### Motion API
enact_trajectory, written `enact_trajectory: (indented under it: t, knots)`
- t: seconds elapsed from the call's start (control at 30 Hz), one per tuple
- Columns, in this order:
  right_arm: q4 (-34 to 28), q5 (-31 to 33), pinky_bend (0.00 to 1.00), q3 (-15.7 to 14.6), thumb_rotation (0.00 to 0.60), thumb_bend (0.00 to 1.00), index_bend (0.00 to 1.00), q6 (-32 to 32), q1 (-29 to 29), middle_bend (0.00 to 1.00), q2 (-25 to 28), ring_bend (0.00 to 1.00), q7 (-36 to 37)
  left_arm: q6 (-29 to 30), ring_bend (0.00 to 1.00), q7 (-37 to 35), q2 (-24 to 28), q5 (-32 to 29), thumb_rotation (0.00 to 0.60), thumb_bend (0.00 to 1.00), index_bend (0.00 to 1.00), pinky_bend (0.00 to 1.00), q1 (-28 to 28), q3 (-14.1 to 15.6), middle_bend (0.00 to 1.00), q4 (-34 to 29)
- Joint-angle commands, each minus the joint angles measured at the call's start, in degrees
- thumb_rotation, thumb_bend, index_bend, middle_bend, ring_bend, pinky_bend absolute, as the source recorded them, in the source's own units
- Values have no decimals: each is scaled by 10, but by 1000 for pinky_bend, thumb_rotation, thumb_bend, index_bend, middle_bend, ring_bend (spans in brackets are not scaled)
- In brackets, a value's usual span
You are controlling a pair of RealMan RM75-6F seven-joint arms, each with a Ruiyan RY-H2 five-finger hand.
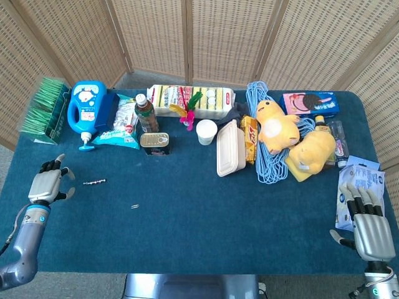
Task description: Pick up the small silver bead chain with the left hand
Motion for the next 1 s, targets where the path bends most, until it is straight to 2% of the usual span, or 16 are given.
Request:
enact_trajectory:
  t: [0.03, 0.63, 1.0]
  knots:
    - [0, 1, 0, 0, 600, 0, 0, 0, 0, 0, 0, 0, 1, 4, 0, 4, -5, 0, 600, 606, 420, 0, -3, 0, 0, 3]
    - [-2, 6, 0, 0, 600, 0, 0, -4, 2, 0, 3, 0, 6, 28, 0, 80, -47, -31, 600, 603, 445, 0, -28, 7, 0, 10]
    - [-4, 6, 0, -1, 600, 0, 0, -6, 2, 0, 5, 0, 10, 35, 0, 89, -66, -35, 600, 602, 445, 0, -30, 12, 0, 35]
